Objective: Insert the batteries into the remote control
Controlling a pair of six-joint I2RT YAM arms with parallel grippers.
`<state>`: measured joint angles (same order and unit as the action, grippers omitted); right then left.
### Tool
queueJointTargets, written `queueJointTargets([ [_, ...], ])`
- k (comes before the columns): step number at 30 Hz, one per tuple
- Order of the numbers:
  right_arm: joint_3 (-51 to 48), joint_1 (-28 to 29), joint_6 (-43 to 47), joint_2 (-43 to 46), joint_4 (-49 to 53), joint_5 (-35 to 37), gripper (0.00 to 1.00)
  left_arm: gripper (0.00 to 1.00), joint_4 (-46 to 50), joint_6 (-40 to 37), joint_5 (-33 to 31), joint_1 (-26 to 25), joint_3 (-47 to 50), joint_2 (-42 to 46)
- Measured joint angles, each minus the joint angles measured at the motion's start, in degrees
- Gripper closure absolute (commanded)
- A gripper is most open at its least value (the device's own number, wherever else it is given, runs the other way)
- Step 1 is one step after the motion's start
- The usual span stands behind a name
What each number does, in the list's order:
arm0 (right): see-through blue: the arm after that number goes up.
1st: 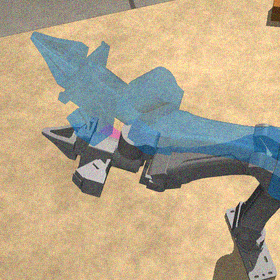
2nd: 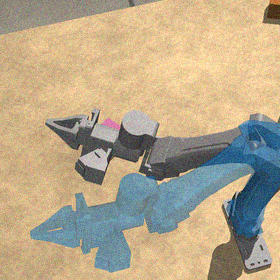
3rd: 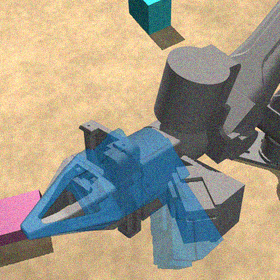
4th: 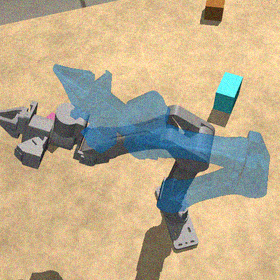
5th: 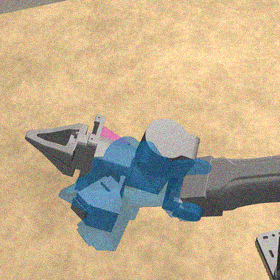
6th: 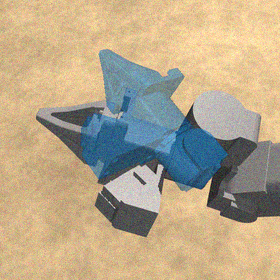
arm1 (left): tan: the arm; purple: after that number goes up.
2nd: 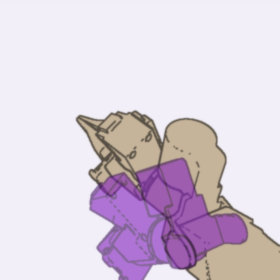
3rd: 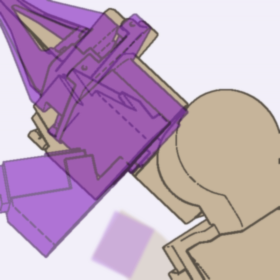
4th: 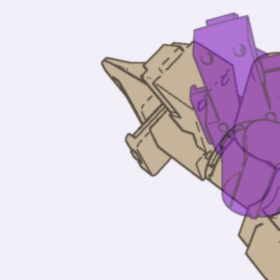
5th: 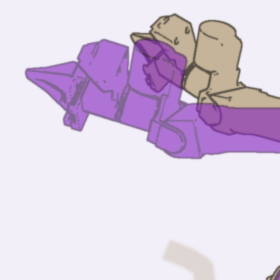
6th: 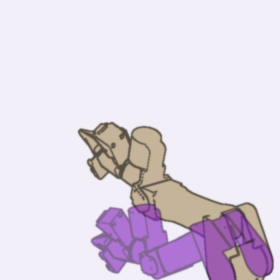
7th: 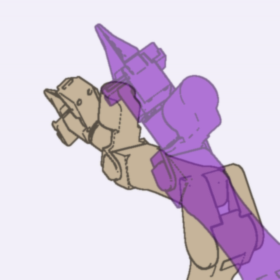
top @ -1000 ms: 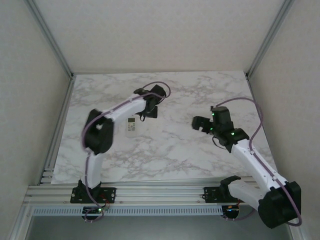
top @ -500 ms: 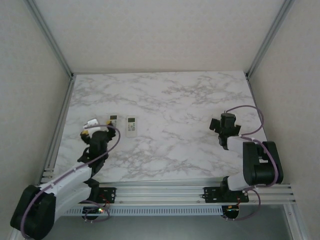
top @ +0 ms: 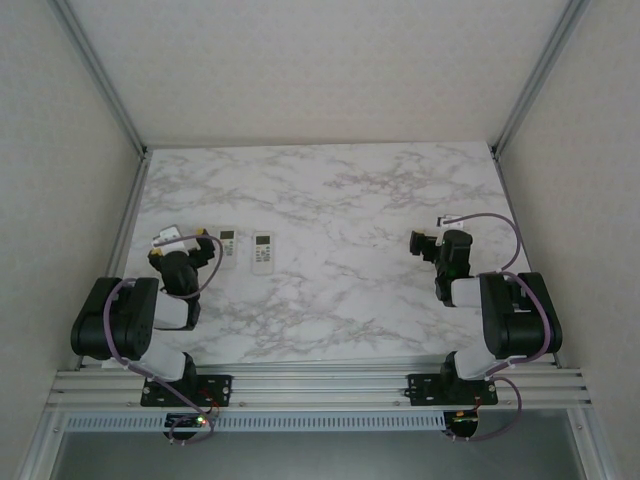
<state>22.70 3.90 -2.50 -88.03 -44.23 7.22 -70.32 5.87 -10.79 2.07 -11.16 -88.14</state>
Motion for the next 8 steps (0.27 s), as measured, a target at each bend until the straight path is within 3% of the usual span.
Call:
queueJointTargets([
  [8, 0.0, 0.0, 0.4, 0.0, -0.1, -1.2, 0.01, 0.00, -1.7, -1.5, 3.0, 0.0, -0.7, 0.0],
])
